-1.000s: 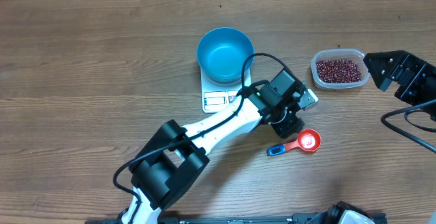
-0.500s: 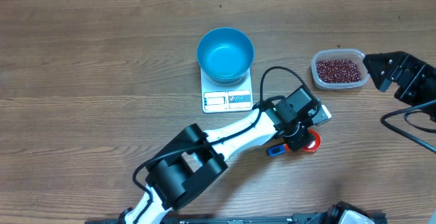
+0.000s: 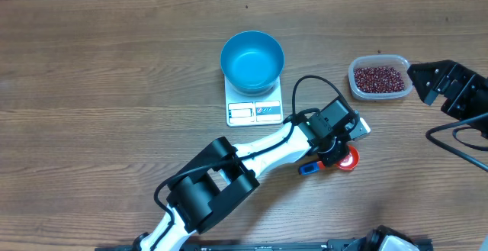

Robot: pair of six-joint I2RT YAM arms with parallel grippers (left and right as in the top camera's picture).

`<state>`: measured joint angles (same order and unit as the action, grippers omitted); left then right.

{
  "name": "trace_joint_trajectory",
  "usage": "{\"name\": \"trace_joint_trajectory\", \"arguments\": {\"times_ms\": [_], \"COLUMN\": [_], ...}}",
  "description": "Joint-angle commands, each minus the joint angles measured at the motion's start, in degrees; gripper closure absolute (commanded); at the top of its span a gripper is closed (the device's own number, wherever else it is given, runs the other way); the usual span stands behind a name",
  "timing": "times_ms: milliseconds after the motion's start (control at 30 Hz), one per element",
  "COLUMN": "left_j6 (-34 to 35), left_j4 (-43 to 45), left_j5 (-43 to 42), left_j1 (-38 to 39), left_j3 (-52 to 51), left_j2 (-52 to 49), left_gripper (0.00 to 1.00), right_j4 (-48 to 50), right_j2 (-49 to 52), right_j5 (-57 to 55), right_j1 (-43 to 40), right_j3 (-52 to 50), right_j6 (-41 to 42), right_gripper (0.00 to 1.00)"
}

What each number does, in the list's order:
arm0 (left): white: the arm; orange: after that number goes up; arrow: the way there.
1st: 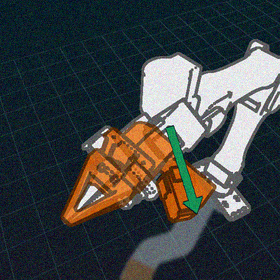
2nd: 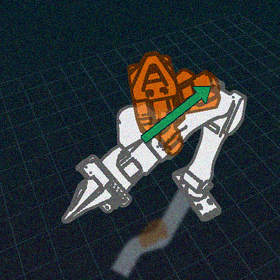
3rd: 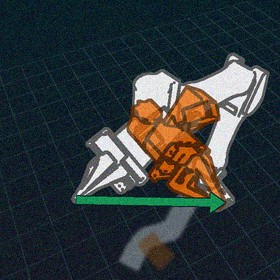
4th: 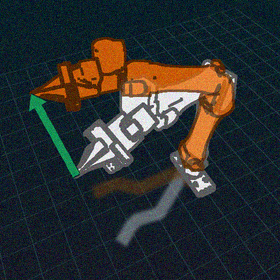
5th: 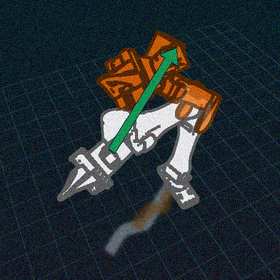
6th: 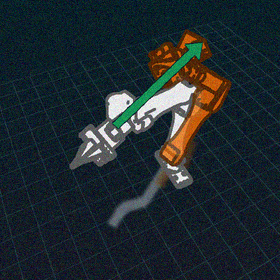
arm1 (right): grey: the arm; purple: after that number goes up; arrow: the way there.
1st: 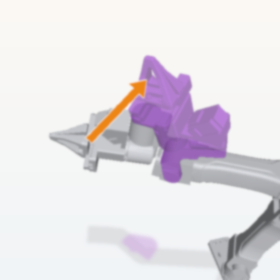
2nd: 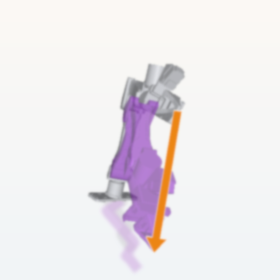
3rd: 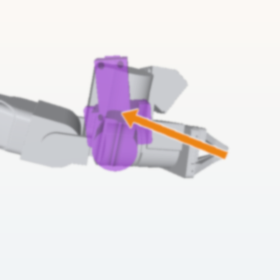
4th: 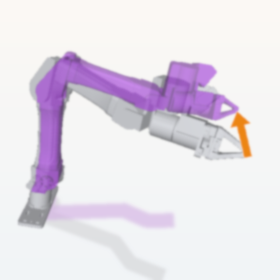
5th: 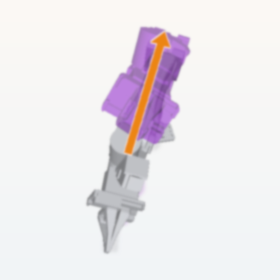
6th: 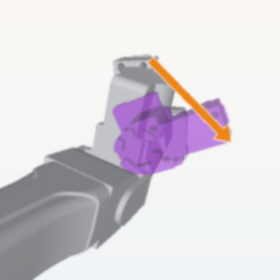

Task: Scoop item into bowl and weigh 150g on scale
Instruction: 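Grasp the blue handle with the left gripper and lift the scoop, then bring the right gripper to the scoop handle held by the left gripper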

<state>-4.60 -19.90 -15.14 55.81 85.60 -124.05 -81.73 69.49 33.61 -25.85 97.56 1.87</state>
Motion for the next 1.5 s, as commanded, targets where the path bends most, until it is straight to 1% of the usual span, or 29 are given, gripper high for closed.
{"name": "trace_joint_trajectory", "arguments": {"times_ms": [0, 67, 133, 167, 233, 300, 467, 567, 700, 733, 767, 900, 1000, 1067, 1100, 1167, 1233, 1267, 1333, 1367, 1467], "left_j6": [-0.2, -0.2, -0.5, -0.6, -0.6, -0.6, -0.5, 2.5, 9.6, 12.4, 16.0, 26.7, 35.6, 40.8, 45.1, 51.4, 55.3, 56.7, 57.8, 59.0, 65.5], "left_j4": [1.4, 2.3, 2.7, 2.7, 2.8, 2.8, 2.1, 1.7, -0.1, -0.9, -2.1, -6.7, -10.6, -12.6, -13.9, -15.6, -16.6, -17.2, -18.1, -18.6, -20.6], "left_j5": [0.1, 0.1, 0.1, 0.1, 0.1, 0.2, 2.5, 3.8, 4.0, 5.3, 7.6, 17.5, 25.8, 29.2, 31.1, 33.0, 33.4, 32.8, 29.1, 26.6, 20.7], "left_j1": [0.9, 1.1, 1.2, 1.2, 1.2, 1.2, 0.6, -0.2, -1.8, -2.4, -3.1, -5.7, -8.1, -9.4, -10.3, -11.5, -12.4, -13.1, -14.6, -15.5, -20.1], "left_j3": [1.1, 1.1, 1.1, 1.1, 1.1, 1.1, 1.3, 1.3, 1.3, 1.3, 1.3, 1.3, 1.3, 1.3, 1.3, 1.3, 1.3, 1.3, 1.3, 1.3, 1.3], "left_j2": [-2.8, -3.7, -4.2, -4.2, -4.2, -4.2, -1.4, 2.5, 10.3, 12.7, 15.2, 22.7, 28.6, 31.8, 33.9, 36.3, 37.7, 38.1, 38.3, 38.3, 38.2], "left_gripper": [0.69, 0.7, 0.73, 0.76, 0.89, 0.96, 0.96, 0.96, 0.96, 0.96, 0.96, 0.96, 0.96, 0.96, 0.96, 0.96, 0.95, 0.96, 0.96, 0.96, 0.96], "right_j4": [0.1, 0.1, 0.1, 0.1, 0.1, 0.1, 0.1, 0.2, 0.2, 0.2, 0.1, -0.5, -1.2, -1.6, -1.7, -1.9, -2.3, -2.7, -2.6, -2.6, -2.6], "right_j2": [-0.2, -0.2, -0.2, -0.2, -0.2, -0.2, -0.2, -0.2, -0.2, -0.2, -0.2, 0.5, 1.8, 3.1, 4.0, 5.5, 6.8, 7.6, 9.0, 9.7, 11.6], "right_j5": [-0.5, -0.5, -0.5, -0.5, -0.5, -0.5, -0.5, -0.5, -0.5, -0.5, -0.5, 0.0, 2.8, 5.3, 7.2, 10.5, 13.3, 14.3, 14.1, 14.1, 14.0], "right_j1": [-0.3, -0.3, -0.3, -0.3, -0.3, -0.3, -0.3, -0.3, -0.3, -0.3, -0.3, -0.3, -0.3, -0.3, 0.0, 1.0, 2.9, 4.7, 8.0, 10.1, 14.7], "right_j3": [1.2, 1.2, 1.2, 1.2, 1.2, 1.2, 1.1, 1.2, 1.2, 1.2, 1.2, 1.1, 1.1, 1.1, 1.1, 1.1, 1.1, 1.1, 1.1, 1.1, 1.1], "right_j6": [-0.5, -0.5, -0.5, -0.5, -0.5, -0.5, -0.5, -0.5, -0.4, -0.4, -0.2, 0.2, 0.2, 0.1, -0.1, -1.9, -4.8, -6.5, -7.3, -8.4, -10.0], "right_gripper": [0.03, 0.03, 0.03, 0.03, 0.03, 0.03, 0.03, 0.03, 0.03, 0.03, 0.03, 0.03, 0.0, 0.0, 0.0, 0.0, 0.0, 0.03, 0.05, 0.07, 0.13]}}
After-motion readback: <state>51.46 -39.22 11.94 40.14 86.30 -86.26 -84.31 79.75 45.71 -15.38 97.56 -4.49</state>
